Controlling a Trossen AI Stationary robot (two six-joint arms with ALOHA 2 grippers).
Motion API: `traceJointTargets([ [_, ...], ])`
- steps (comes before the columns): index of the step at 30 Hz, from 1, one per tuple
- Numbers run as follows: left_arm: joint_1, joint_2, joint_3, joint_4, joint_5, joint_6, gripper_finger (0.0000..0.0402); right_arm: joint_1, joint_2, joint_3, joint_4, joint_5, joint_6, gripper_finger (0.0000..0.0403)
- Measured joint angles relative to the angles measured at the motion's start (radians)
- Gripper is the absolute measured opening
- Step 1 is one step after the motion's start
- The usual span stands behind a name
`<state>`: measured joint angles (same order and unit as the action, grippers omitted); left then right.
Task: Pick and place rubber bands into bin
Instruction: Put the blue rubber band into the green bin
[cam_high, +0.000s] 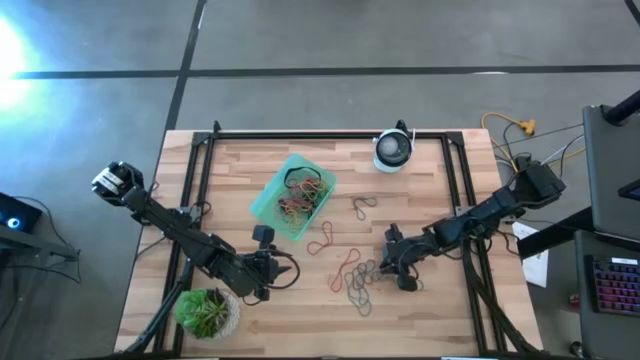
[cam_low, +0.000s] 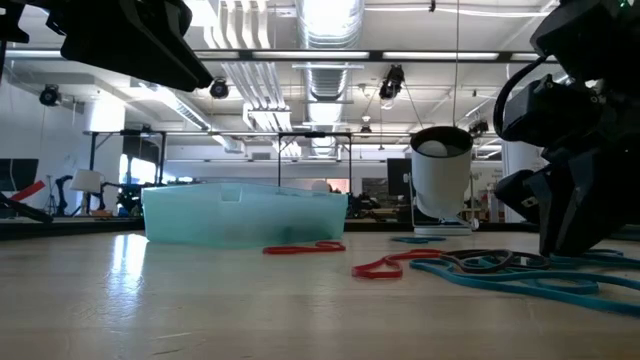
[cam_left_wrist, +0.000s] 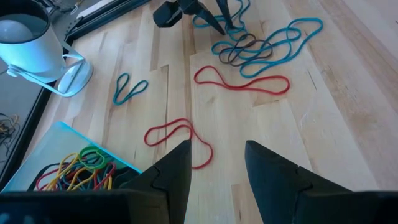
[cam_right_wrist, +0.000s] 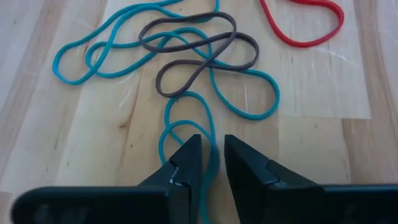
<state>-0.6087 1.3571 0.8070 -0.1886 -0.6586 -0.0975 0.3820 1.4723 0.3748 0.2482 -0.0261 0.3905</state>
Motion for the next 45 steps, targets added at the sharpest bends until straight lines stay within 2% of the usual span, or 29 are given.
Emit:
traceJointTargets([
  [7, 0.000, 0.000, 0.000, 0.000, 0.000, 0.000, 0.0135, 0.000, -0.011, -0.001, -0.018, -0.002, -0.031, 0.0012],
  [14, 0.000, 0.000, -0.002, 0.000, 0.000, 0.000, 0.0135, 0.000, -0.044, -0.003, -0.040, -0.012, -0.033, 0.0009],
  [27, 0.000, 0.000, -0.003, 0.002, 0.000, 0.000, 0.0135, 0.000, -0.207, -0.003, -0.039, -0.032, -0.074, 0.0009],
  [32, 0.000, 0.000, -0.003, 0.002, 0.000, 0.000, 0.0135, 0.000, -0.224, -0.003, -0.065, -0.033, -0.051, 0.0009],
  [37, 0.000, 0.000, -0.003, 0.001, 0.000, 0.000, 0.0135, 0.000, -0.189, -0.004, -0.166, 0.022, 0.006, 0.0009],
  [45, 0.000, 0.000, -0.003, 0.007, 0.000, 0.003, 0.0135, -0.003, -0.138, -0.005, -0.196, 0.143, 0.011, 0.0009],
])
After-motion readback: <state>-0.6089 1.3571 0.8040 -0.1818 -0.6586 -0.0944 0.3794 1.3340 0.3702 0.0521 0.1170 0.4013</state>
